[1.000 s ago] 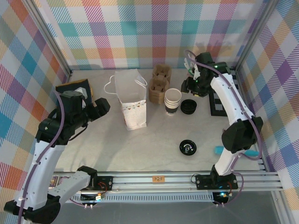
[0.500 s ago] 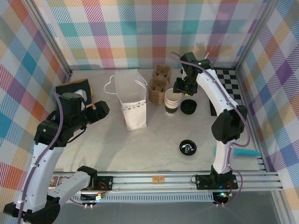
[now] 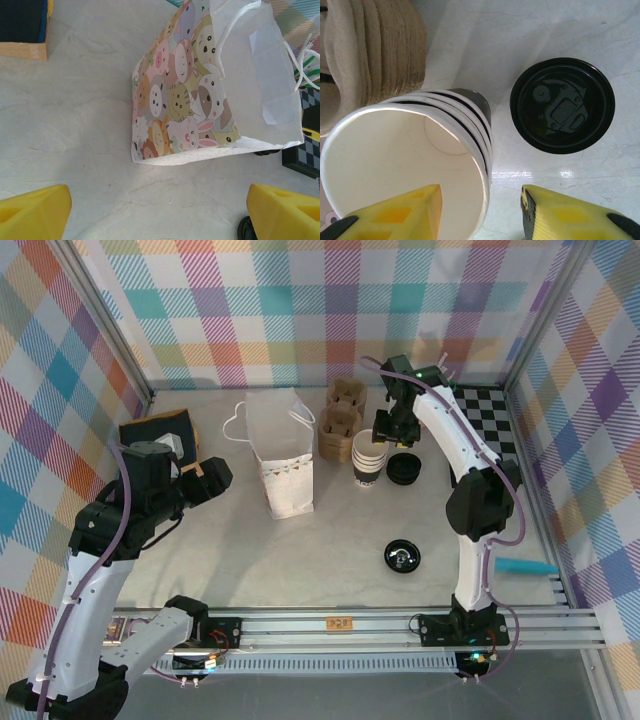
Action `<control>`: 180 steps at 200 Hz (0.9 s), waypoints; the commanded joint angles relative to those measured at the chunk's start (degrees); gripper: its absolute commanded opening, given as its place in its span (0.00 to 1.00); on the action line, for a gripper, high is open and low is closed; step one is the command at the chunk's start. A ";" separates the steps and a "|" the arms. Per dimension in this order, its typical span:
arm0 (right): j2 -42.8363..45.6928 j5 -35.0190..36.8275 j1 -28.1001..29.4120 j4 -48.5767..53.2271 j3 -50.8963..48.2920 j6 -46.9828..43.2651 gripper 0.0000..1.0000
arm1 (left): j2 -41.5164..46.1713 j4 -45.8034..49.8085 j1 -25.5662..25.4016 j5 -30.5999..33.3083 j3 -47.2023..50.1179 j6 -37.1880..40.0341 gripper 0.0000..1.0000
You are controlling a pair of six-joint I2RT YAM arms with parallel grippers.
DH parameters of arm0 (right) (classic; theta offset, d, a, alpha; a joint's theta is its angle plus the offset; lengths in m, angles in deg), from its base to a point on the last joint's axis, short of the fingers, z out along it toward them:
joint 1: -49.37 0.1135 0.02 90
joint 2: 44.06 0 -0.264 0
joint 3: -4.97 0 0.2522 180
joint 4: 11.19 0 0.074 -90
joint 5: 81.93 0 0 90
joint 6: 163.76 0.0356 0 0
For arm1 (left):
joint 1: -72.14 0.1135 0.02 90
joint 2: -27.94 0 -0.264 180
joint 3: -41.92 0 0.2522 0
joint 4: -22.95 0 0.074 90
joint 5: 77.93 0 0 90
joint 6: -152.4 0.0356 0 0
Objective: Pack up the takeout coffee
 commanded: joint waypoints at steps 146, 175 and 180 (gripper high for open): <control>-2.04 -0.83 0.41 0.23 2.07 1.32 0.32 | -0.47 -0.38 -0.46 0.71 -0.04 0.82 0.90; -1.89 -0.75 0.58 0.62 2.83 1.37 0.23 | -0.50 -0.40 -0.50 0.87 0.23 1.08 0.89; -1.91 -0.72 0.50 0.77 2.94 1.34 0.22 | -0.56 -0.40 -0.50 0.81 0.22 1.08 0.90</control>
